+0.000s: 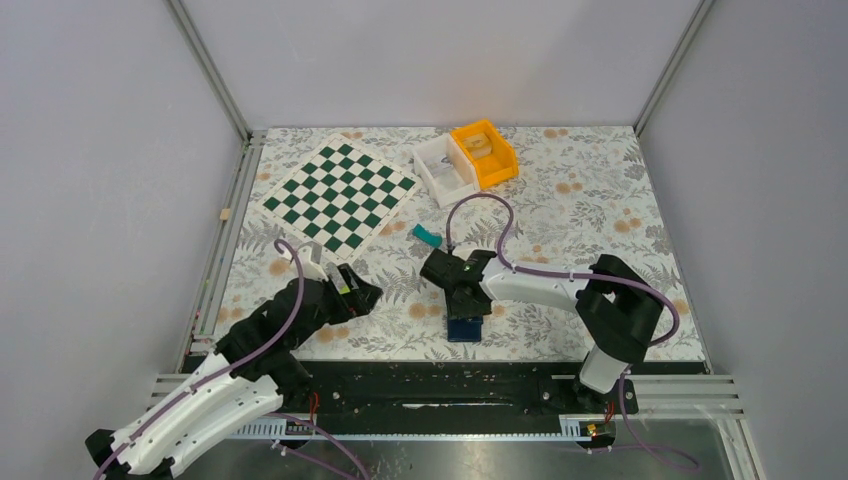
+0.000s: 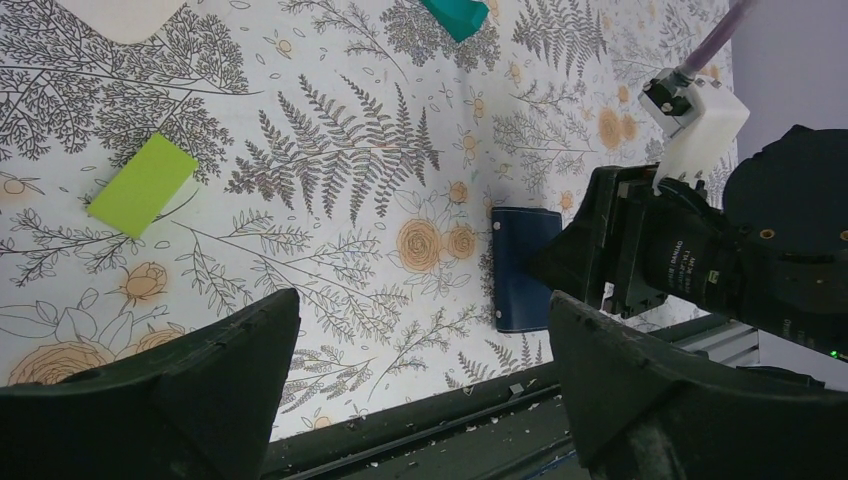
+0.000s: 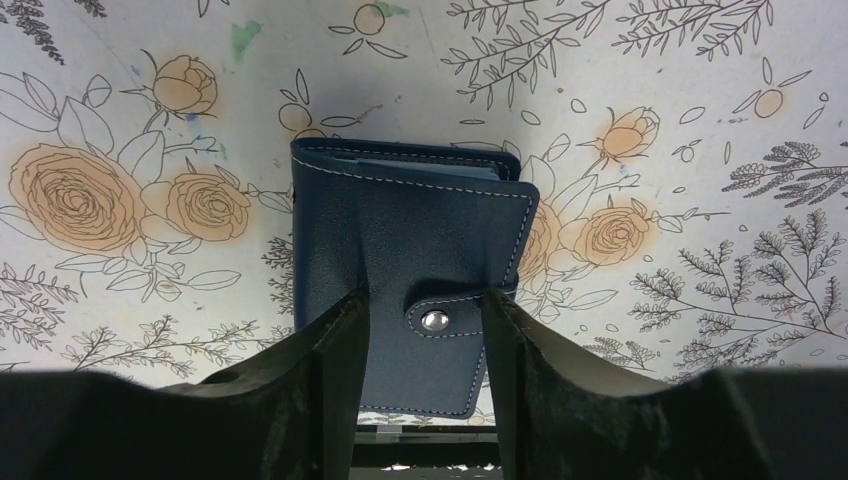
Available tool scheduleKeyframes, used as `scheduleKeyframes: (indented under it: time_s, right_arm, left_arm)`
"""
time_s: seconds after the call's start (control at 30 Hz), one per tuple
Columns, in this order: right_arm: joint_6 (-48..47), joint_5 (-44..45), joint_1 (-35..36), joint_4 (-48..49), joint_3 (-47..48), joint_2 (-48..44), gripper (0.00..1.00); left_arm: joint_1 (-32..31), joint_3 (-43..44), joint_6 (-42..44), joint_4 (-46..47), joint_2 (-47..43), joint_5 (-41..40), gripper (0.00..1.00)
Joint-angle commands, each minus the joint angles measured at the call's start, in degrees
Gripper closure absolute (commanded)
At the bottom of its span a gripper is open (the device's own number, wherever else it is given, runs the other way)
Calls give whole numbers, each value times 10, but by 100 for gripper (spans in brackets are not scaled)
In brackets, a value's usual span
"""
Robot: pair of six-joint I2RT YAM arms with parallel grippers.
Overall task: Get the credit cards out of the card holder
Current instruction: Open the card holder at the center of the board.
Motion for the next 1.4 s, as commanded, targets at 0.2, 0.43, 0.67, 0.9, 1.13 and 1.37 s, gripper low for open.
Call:
scheduleKeyframes:
  time_s: [0.2,0.43,0.67,0.9,1.13,1.37]
  right_arm:
    - [19,27,8,-11,1,17,65]
    - [15,23,8,5,-14,-20,95]
    - [-10,-8,8,86,-56,-89,100]
    - [-5,8,8,77,-62,-117,93]
    - [67,12,13,20,-54,-104,55]
    - [75,27,18,3,-31,-69,50]
  left_arm:
    - [-1,-3,-7,10,15,11,7]
    - [-1,11,-9,13,41,14,8]
    - [-1,14,3,36,90,50,8]
    - [-1,6,-9,67,124,95,9]
    - [-1,7,-12,54,100,67,9]
    - [-1,2,-9,46,93,71,9]
